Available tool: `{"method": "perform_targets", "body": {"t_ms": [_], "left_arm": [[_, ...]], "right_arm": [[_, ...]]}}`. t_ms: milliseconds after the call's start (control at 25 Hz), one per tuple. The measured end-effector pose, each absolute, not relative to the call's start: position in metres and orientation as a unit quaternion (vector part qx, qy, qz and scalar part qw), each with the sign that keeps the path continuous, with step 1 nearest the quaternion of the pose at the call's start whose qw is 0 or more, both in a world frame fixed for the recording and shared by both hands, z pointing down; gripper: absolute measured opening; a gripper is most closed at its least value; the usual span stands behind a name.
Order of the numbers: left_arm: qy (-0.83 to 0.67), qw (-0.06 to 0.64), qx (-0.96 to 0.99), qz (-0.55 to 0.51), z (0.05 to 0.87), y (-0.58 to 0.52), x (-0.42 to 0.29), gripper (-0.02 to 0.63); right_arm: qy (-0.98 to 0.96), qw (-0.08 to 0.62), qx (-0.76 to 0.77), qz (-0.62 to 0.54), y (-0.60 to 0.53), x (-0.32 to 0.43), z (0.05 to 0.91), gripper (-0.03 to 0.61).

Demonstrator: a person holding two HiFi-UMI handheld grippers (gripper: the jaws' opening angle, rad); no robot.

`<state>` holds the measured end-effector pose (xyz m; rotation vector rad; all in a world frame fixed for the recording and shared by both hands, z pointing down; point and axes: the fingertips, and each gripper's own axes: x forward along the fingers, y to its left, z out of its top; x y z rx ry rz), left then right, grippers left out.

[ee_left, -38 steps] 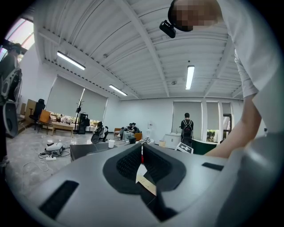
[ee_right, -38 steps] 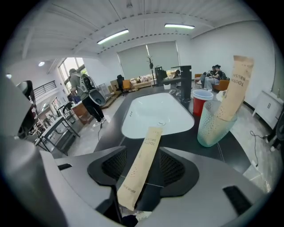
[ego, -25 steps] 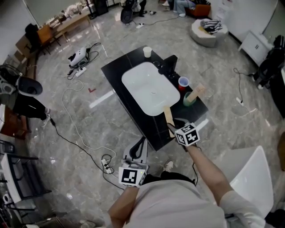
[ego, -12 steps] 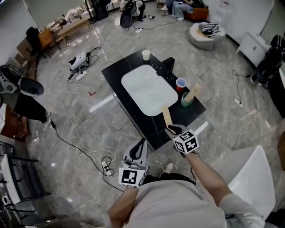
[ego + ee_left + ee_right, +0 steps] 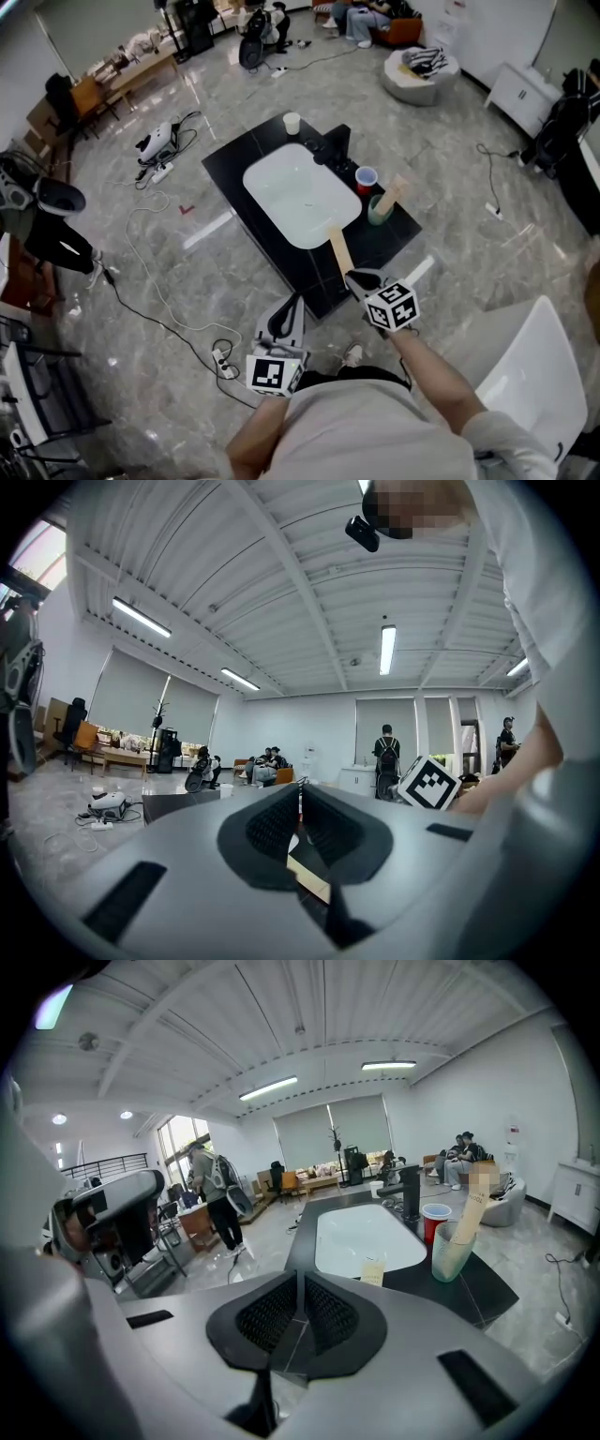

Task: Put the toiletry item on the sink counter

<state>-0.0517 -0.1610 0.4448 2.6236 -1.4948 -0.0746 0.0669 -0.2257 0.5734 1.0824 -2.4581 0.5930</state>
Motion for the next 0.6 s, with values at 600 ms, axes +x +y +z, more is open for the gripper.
{"method": "perform_targets", "body": {"t_ms": [600], "left_arm": [[-0.49,0.057,0.87,-0.024,0.442,-0.167,-0.046,0.012]], "right_arm": [[-0.873,0.093,0.434,0.203,-0.214,0.107,0.52,0.052]]}}
